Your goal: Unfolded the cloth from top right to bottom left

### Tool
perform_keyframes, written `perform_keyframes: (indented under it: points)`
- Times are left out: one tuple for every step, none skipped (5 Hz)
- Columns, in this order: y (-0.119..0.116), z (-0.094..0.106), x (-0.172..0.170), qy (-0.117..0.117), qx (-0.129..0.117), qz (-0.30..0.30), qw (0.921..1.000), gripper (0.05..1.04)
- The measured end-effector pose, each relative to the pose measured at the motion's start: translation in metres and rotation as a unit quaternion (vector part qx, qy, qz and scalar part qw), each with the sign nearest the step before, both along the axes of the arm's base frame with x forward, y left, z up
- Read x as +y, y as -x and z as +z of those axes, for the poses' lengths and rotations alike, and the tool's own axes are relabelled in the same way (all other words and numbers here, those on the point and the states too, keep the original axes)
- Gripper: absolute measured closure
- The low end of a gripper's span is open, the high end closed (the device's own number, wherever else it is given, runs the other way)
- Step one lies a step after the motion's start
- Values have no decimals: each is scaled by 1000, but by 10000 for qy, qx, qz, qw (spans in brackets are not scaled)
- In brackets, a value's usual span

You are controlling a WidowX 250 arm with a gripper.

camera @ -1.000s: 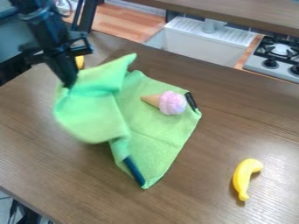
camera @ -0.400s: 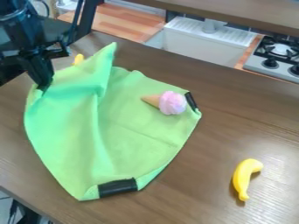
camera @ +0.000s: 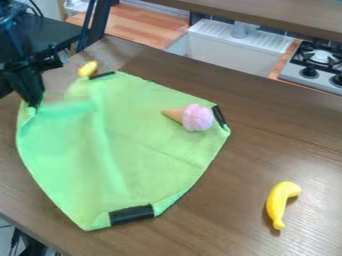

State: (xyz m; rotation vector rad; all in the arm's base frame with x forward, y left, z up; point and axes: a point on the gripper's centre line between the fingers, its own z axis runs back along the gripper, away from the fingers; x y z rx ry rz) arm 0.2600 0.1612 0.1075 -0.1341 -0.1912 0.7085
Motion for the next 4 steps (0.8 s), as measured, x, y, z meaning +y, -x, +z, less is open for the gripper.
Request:
perform_keyframes:
  points:
    - [5,-1,3,60,63,108,9999,1035]
    - [10,-7,16,115,287,147,9994,1022]
    - [11,-9,32,1,787,139,9968,888]
    - [12,-8,32,-339,1064,-14,9937,644]
